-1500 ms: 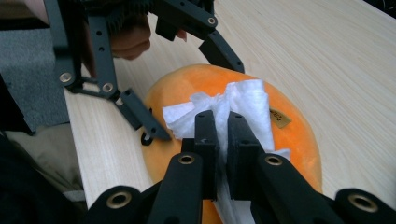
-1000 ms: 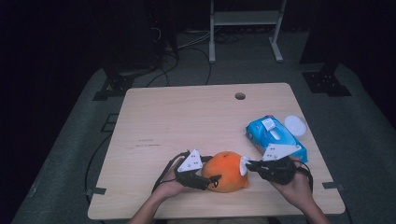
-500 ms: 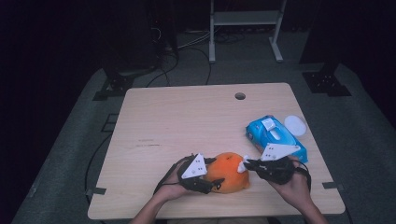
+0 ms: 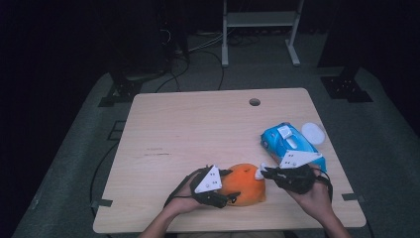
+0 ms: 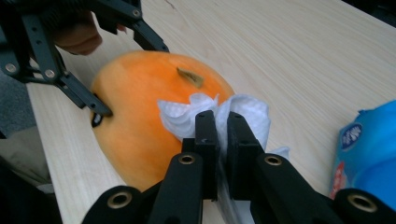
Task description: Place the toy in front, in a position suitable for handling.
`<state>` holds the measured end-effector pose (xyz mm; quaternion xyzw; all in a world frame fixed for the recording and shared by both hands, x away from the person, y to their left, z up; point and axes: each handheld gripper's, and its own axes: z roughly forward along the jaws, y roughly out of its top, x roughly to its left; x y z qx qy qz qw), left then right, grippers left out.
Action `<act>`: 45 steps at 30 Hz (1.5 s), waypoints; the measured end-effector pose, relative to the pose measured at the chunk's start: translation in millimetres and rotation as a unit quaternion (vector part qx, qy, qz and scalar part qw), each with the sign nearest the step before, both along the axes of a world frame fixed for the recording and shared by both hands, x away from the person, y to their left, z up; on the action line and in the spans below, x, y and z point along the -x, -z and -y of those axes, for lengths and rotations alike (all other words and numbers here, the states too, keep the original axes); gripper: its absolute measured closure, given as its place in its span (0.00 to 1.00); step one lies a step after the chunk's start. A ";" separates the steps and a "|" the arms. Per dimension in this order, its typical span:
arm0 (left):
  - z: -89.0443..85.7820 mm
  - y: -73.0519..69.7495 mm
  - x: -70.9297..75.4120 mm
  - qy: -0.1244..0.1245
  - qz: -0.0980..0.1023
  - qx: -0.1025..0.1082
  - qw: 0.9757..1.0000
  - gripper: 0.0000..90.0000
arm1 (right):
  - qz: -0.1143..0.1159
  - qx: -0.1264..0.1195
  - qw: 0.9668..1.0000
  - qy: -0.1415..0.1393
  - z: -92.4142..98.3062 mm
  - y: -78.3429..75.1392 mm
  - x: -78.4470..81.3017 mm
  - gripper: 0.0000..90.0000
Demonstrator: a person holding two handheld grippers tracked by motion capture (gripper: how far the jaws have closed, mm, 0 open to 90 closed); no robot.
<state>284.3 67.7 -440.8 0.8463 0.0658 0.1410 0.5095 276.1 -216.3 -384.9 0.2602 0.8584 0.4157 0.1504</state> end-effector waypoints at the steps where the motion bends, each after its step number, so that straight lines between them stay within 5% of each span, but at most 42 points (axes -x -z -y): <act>1: 0.1 0.1 -0.1 0.000 0.000 0.000 1.000 0.35 | -0.001 -0.001 1.000 0.001 1.2 0.2 -0.3 0.93; 8: 3.9 -0.7 3.3 0.008 0.008 -0.006 1.000 0.35 | 0.004 0.003 1.000 -0.028 -13.2 -3.5 4.7 0.93; 16: 7.1 -1.9 6.4 0.013 0.016 -0.012 1.000 0.35 | 0.013 0.002 1.000 -0.018 -8.7 -2.6 2.1 0.89; 26: 9.8 -1.3 8.7 0.022 0.022 -0.019 0.999 0.35 | -0.018 -0.014 0.999 -0.029 -12.4 7.7 -4.4 0.79; 38: 9.8 0.6 7.4 0.019 0.009 -0.012 1.000 0.36 | -0.002 0.042 0.999 -0.018 -21.2 14.5 -0.8 0.93; 45: 8.1 1.2 5.8 0.019 0.002 -0.005 1.000 0.36 | -0.006 0.021 1.000 0.009 -1.2 7.1 -6.7 0.93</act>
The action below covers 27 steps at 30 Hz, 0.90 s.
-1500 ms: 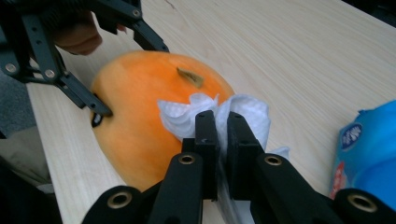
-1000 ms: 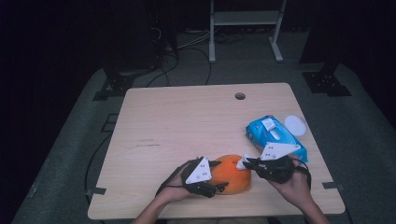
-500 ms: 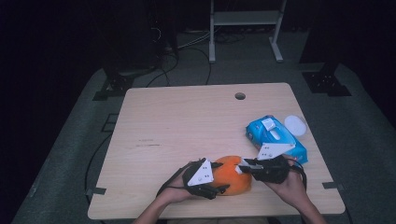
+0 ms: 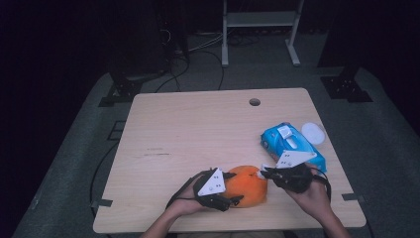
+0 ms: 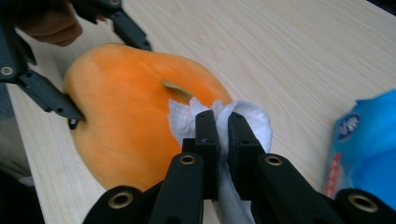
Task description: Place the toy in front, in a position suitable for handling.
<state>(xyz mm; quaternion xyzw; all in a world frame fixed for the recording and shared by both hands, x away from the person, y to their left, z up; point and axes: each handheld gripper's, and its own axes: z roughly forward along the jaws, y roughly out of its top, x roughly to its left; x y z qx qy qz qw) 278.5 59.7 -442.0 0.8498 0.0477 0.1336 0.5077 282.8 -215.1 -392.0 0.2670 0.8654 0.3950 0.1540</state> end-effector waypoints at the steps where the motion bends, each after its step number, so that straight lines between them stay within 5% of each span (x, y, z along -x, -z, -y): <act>1: 0.2 0.1 -0.1 0.000 -0.001 0.001 1.000 0.36 | -0.009 -0.009 1.000 0.000 2.5 0.9 -1.2 0.93; 10: 1.1 -0.4 2.1 0.006 0.008 -0.006 1.000 0.35 | -0.024 -0.057 0.997 -0.036 -12.7 -4.2 -0.2 0.94; 18: 1.4 0.1 2.3 0.011 0.008 -0.003 1.000 0.36 | -0.035 -0.052 0.998 0.001 8.1 4.7 -10.0 0.93; 27: -0.3 0.6 2.3 0.014 0.005 -0.008 1.000 0.35 | -0.041 -0.064 0.997 -0.022 0.7 1.2 -4.7 0.93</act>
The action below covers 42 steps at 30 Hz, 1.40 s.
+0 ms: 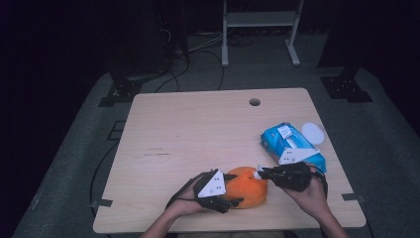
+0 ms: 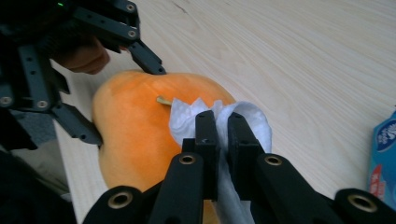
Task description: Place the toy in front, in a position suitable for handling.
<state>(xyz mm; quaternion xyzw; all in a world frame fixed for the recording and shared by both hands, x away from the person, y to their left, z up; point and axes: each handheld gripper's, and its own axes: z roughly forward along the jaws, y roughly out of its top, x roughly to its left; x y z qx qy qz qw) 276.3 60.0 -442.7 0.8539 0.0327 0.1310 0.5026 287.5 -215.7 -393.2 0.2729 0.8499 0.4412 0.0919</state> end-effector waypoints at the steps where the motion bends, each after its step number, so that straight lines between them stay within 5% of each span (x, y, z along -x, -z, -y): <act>1: -0.1 0.1 -0.5 -0.001 -0.001 0.001 1.000 0.35 | -0.003 -0.004 1.000 -0.001 1.6 0.1 -0.2 0.93; 10: -2.6 0.8 -2.6 -0.007 -0.013 0.011 1.000 0.35 | -0.019 0.007 1.000 -0.002 15.7 1.8 0.1 0.94; 20: -2.2 0.5 -3.2 -0.009 -0.012 0.008 1.000 0.34 | -0.025 -0.015 0.999 -0.023 11.4 -1.0 0.0 0.94; 24: -1.6 0.4 -4.9 -0.015 -0.023 0.015 1.000 0.28 | -0.036 0.003 0.999 -0.023 10.3 7.1 -1.0 0.94; 26: -3.1 -2.9 -7.6 -0.022 -0.035 0.017 0.999 0.24 | -0.038 0.008 0.999 -0.026 7.5 11.1 -1.1 0.94; 31: -8.9 0.1 -20.7 -0.055 -0.117 0.033 0.991 0.11 | -0.045 0.005 0.999 -0.026 9.6 14.7 -1.5 0.94; 36: -6.8 -0.2 -14.8 -0.040 -0.086 0.014 0.995 0.31 | -0.032 0.001 0.999 -0.021 8.2 9.6 -0.1 0.94; 42: -7.2 0.2 -14.3 -0.039 -0.080 0.015 0.996 0.31 | -0.023 -0.041 0.998 -0.030 12.2 -4.6 1.4 0.94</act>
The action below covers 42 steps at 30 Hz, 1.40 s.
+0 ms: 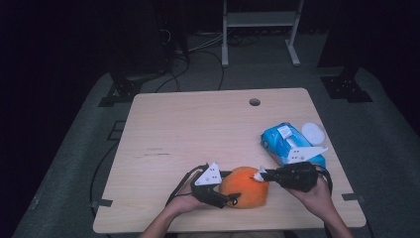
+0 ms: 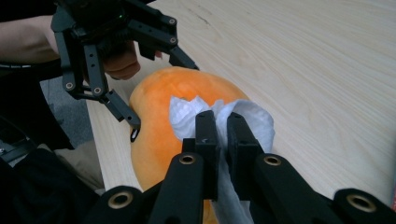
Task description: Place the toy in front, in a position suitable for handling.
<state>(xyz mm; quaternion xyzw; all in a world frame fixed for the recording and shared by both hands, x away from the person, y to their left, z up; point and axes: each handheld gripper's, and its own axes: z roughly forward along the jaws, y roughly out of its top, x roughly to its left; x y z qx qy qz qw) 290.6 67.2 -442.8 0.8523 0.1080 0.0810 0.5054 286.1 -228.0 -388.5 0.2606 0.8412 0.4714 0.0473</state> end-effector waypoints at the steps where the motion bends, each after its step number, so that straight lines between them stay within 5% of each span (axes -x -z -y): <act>1: -0.1 0.5 -0.1 -0.002 -0.002 0.003 1.000 0.31 | -0.001 0.005 1.000 -0.001 -0.9 1.0 0.5 0.94; 7: -0.3 -0.2 -0.1 -0.003 0.004 0.003 1.000 0.31 | -0.007 0.036 0.999 0.003 3.8 6.3 -2.0 0.94; 14: 6.5 -2.9 7.6 0.015 0.023 -0.005 1.000 0.30 | 0.000 0.008 1.000 -0.002 0.2 1.1 -0.8 0.94; 20: 3.4 0.2 -1.9 -0.003 -0.020 0.013 1.000 0.14 | -0.009 0.016 1.000 -0.011 0.7 6.4 -1.1 0.94; 24: 6.5 -2.0 3.5 -0.002 0.004 0.006 1.000 0.30 | 0.009 0.004 1.000 -0.005 1.3 -3.8 2.3 0.94; 28: 11.1 -2.6 8.4 0.006 0.022 0.002 1.000 0.33 | 0.031 -0.008 0.999 -0.013 -6.9 -17.2 8.5 0.94; 32: 12.3 -3.4 11.0 0.008 0.032 -0.006 0.999 0.33 | 0.039 0.039 0.998 -0.029 -22.0 -11.3 9.8 0.94; 35: 9.7 -1.8 8.9 0.008 0.024 -0.001 1.000 0.33 | 0.034 0.050 0.998 -0.033 -22.0 -8.3 9.8 0.94; 39: 9.1 0.9 3.5 0.005 -0.001 0.020 1.000 0.16 | 0.021 0.058 0.998 -0.030 -10.9 -4.7 9.5 0.94; 42: 8.9 4.8 0.3 -0.002 -0.018 0.029 0.999 0.19 | 0.021 0.057 0.998 -0.028 -10.2 -4.0 8.1 0.94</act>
